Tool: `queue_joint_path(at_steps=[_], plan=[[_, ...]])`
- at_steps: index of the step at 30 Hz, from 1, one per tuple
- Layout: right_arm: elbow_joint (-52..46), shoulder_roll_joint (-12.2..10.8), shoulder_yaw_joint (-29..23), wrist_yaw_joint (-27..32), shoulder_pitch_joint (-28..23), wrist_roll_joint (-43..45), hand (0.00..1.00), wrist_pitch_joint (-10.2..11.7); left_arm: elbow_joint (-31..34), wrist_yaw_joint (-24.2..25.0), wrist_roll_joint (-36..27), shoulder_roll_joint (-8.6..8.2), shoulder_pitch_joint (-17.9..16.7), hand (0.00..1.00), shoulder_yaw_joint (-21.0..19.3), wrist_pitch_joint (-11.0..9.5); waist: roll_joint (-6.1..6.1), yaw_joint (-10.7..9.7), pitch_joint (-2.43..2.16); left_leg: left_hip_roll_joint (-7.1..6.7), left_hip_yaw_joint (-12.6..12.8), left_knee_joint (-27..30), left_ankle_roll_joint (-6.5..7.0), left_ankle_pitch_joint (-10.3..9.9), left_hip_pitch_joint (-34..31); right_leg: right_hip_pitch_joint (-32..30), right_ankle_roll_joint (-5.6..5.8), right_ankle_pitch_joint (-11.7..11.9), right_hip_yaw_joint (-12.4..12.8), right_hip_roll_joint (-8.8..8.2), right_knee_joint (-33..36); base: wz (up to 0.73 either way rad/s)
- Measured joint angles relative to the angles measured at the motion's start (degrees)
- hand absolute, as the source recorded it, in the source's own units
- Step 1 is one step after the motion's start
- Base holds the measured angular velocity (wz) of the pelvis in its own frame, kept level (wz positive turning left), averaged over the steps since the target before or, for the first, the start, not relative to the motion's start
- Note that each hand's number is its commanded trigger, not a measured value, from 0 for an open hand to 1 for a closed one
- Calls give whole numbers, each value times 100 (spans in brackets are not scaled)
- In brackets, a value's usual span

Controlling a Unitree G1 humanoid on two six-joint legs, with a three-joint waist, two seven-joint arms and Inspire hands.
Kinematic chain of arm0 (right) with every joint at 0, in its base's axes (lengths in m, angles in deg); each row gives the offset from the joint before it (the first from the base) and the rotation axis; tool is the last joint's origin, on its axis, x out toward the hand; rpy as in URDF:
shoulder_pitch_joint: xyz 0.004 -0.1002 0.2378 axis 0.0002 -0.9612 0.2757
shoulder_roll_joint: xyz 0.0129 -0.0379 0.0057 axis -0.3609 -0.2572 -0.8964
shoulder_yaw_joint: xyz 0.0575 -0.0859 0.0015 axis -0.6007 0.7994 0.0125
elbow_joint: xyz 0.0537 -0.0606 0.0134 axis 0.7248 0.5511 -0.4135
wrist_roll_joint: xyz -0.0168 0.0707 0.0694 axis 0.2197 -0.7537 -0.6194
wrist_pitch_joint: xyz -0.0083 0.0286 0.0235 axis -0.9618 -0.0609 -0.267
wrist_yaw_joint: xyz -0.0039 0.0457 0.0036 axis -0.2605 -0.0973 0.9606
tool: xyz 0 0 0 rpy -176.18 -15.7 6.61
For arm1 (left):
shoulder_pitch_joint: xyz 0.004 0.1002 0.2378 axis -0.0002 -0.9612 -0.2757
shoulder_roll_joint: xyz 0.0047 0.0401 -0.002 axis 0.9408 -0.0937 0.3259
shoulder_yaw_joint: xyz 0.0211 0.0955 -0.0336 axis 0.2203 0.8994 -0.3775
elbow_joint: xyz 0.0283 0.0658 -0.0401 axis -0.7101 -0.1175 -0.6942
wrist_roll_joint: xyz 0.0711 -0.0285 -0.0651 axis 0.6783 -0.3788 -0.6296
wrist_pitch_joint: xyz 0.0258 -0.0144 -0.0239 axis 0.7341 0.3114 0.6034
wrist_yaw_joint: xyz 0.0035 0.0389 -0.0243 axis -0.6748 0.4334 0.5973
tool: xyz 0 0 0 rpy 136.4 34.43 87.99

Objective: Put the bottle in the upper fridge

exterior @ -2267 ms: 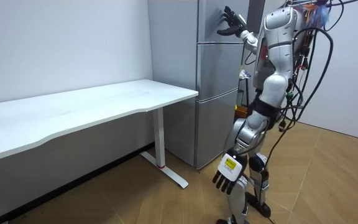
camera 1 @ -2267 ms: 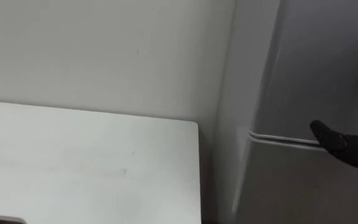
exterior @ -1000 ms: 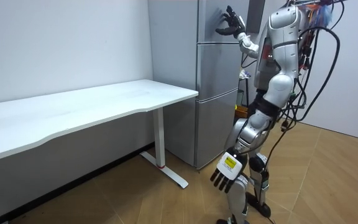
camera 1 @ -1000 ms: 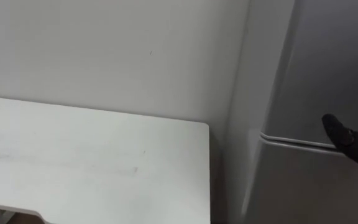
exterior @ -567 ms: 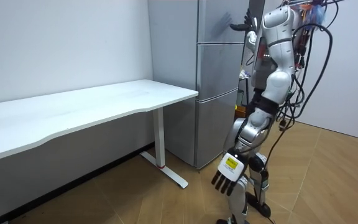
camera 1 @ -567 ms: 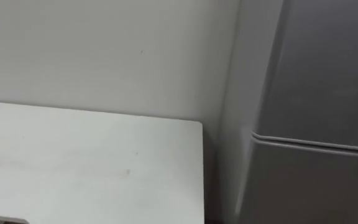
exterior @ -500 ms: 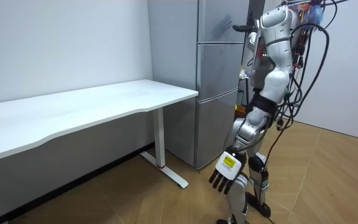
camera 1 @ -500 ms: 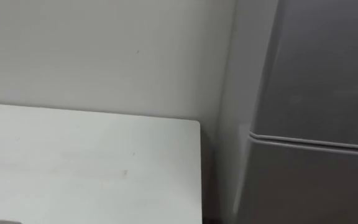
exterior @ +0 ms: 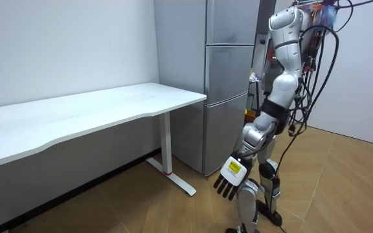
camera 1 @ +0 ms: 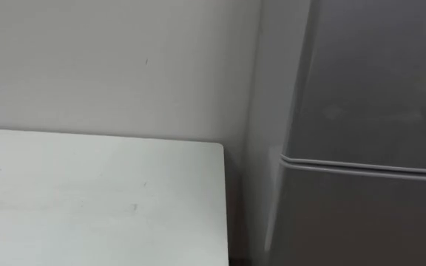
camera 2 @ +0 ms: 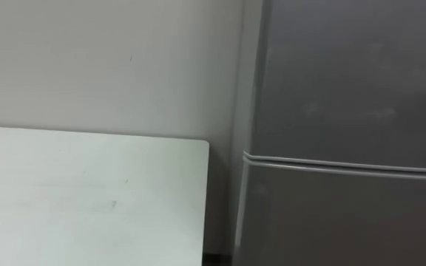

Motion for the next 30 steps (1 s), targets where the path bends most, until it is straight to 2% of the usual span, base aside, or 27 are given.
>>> queue_joint_path(at_steps=[2,4,8,13,15,17,20,24,30], plan=[[193,-48,0,-5,-110,-150,0,1,6,0,2,-5,4,0,-2,2,47,-11,-4,2,30,-3,0,0,5,-11,4,-3,57,3,-13,-6],[261,-170,4,6,-240,-440,0,-2,6,0,-6,-5,2,0,0,4,104,-12,-30,-1,43,-23,0,0,22,3,5,-4,64,6,-35,-5],[591,-543,12,143,-508,-1093,0,-1,0,-11,-124,-16,1,0,26,10,188,-68,-43,-14,45,-63,-3,3,40,13,5,-3,63,6,-57,0],[1288,-961,249,157,-957,-1250,0,16,32,-189,-180,-50,9,0,26,18,210,-80,-41,-27,29,-84,-3,3,34,20,12,-7,75,-3,-65,1],[1473,-1249,429,188,-1125,-1286,0,-2,30,-286,-190,-136,8,0,29,17,248,-61,-30,-31,49,-93,-2,2,38,3,16,-10,97,-13,-36,-6],[1571,-1370,680,142,-1297,-1283,0,0,21,-339,-226,-202,19,0,30,11,278,-63,-20,-30,71,-95,2,-6,38,-15,35,-28,106,-26,3,-5],[1875,-1463,1070,97,-1428,-1279,0,3,-53,-363,-466,-231,0,0,139,-1,341,-65,-1,-31,137,-80,9,-35,69,-17,41,-56,234,-27,-1,-10],[2726,-1524,1569,-149,-1497,-1253,0,-2,-81,-443,-670,-256,-58,0,256,-1,394,-72,-25,-50,188,-118,20,-46,148,9,56,-64,264,-47,3,-8],[3941,-1696,1722,-727,-1506,-1255,0,-88,-151,-620,-807,-371,-21,0,284,-5,469,-86,-34,-76,198,-143,26,-50,248,107,81,-88,240,-76,11,0]])
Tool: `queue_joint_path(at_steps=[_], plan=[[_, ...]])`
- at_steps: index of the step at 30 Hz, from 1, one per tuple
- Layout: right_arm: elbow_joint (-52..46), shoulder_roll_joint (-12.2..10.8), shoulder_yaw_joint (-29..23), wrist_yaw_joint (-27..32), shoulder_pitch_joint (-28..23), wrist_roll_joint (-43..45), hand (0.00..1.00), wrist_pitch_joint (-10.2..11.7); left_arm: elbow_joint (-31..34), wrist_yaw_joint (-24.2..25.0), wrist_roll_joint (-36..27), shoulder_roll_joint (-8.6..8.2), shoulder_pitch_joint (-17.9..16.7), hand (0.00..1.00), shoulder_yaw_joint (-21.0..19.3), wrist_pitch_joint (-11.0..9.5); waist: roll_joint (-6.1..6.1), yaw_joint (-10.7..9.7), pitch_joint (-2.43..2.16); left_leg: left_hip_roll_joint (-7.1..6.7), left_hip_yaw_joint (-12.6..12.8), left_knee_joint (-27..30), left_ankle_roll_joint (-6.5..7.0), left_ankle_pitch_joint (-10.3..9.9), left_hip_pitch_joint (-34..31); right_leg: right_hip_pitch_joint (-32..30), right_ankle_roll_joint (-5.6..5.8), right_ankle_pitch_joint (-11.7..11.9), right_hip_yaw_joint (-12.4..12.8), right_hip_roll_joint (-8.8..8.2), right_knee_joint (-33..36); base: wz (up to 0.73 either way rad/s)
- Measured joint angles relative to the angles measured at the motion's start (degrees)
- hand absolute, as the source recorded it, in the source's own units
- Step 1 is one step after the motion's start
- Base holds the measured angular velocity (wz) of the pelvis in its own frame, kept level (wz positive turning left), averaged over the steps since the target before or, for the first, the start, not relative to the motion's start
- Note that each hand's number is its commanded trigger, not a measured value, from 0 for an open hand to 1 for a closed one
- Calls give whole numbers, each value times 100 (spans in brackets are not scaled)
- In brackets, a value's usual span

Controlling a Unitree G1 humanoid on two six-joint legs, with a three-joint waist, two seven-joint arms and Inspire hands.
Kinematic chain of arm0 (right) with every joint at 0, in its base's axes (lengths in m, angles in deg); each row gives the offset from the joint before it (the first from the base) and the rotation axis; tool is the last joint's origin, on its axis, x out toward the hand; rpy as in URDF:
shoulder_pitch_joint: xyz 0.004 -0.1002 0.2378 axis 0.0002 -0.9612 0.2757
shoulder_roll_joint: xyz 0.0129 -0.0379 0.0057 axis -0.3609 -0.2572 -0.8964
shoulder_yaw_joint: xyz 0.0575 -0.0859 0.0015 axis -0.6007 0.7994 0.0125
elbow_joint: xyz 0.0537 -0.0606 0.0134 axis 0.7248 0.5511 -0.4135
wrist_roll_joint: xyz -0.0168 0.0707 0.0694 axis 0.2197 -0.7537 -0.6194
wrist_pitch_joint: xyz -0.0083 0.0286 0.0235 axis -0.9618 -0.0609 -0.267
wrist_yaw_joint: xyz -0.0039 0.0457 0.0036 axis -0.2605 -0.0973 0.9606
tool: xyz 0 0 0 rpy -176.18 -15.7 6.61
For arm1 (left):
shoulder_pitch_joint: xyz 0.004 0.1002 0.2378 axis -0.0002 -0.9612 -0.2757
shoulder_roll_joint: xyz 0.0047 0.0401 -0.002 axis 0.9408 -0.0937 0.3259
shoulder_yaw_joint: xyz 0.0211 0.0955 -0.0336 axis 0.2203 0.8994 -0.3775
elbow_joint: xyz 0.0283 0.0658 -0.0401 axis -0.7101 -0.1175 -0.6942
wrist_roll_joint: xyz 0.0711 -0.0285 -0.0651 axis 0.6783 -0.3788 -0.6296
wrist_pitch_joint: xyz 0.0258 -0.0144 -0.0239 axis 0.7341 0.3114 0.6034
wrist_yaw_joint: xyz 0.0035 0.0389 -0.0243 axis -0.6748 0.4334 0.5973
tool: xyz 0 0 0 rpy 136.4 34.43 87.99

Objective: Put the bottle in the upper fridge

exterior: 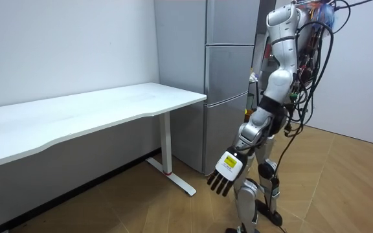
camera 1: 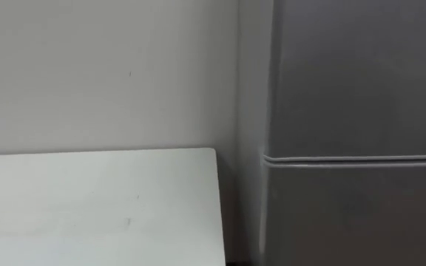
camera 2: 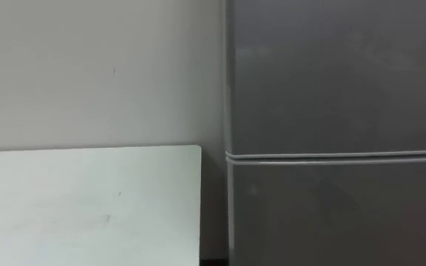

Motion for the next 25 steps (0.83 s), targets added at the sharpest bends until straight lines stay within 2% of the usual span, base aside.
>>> queue_joint_path(at_steps=[4,12,20,25], plan=[[580,-8,348,-573,17,-20,0,-97,-108,-14,-83,-9,3,0,199,-16,5,16,6,-5,0,4,6,-7,7,-19,7,-9,1,-8,-5,0],[1295,-19,884,-2298,186,356,0,-430,-145,16,-37,-34,18,0,233,32,24,58,13,-7,-5,25,9,-19,3,-23,11,-20,3,-11,-8,0],[1696,-168,1174,-3215,550,899,0,-719,-133,34,39,-42,170,0,315,94,49,198,17,-3,-9,42,7,-36,-22,-5,9,-18,1,-8,4,0],[1719,-161,1330,-3567,687,983,0,-721,-144,36,156,-43,270,0,317,102,61,204,20,-4,-32,79,14,-59,-72,-3,18,-23,-49,-13,-8,4]])
